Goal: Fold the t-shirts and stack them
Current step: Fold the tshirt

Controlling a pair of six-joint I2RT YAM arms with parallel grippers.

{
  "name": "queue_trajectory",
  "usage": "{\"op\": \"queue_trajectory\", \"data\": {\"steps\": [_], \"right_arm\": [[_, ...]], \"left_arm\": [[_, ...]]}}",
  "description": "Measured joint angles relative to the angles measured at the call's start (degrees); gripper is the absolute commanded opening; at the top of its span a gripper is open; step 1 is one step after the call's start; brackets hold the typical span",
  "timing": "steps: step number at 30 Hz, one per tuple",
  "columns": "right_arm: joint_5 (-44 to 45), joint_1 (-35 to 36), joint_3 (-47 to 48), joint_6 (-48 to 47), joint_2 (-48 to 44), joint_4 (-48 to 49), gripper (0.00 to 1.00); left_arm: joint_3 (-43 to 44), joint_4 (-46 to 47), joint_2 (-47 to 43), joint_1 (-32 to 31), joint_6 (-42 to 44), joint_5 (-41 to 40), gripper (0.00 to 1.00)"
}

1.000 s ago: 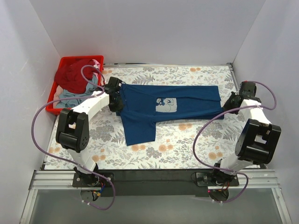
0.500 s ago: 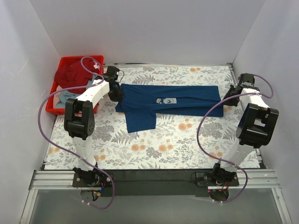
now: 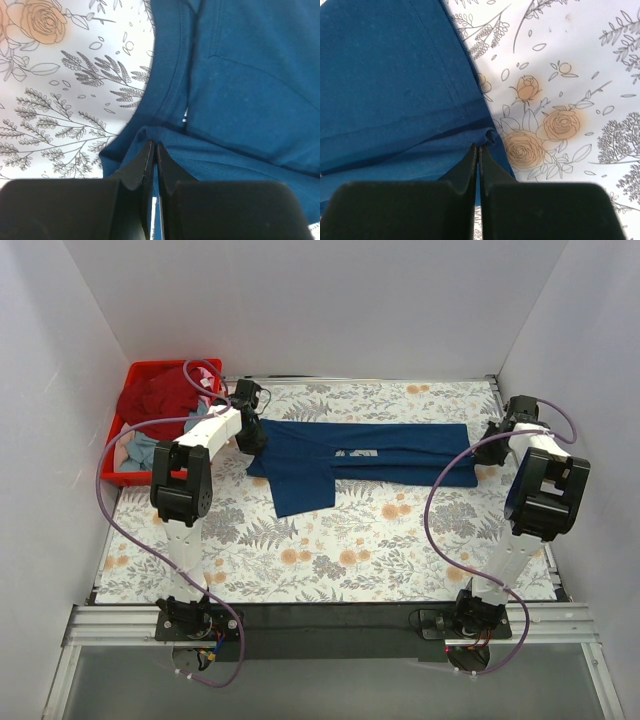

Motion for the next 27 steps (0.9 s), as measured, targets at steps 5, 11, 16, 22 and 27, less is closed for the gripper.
{"op": "queue_trajectory", "data": {"steps": [5, 11, 16, 22, 27], "right_arm": [[0.3, 0.6, 0.9, -0.3, 0.8, -0.1, 0.05], [1.9, 0.9, 1.2, -1.1, 0.8, -0.2, 0.46], [3.9, 2.4, 1.2, -2.1, 0.2, -0.9, 0.57], [5.4, 9.8, -2.7, -2.6, -9.2, -1.1, 0.68], [7.3, 19.3, -10.1, -2.8, -19.9, 0.4, 0.73]], "left_arm": [[0.0, 0.7, 0.3, 0.0, 0.3, -1.0, 0.00], [-0.1, 2.1, 0.3, 0.0, 0.8, -2.0, 0.25], [-2.5, 3.2, -1.0, 0.0, 0.7, -2.9, 0.39], [-12.8, 4.0, -10.7, -2.3, -0.1, -5.1, 0.58], [-22.8, 4.3, -22.9, -9.1, -1.7, -6.0, 0.59]]}}
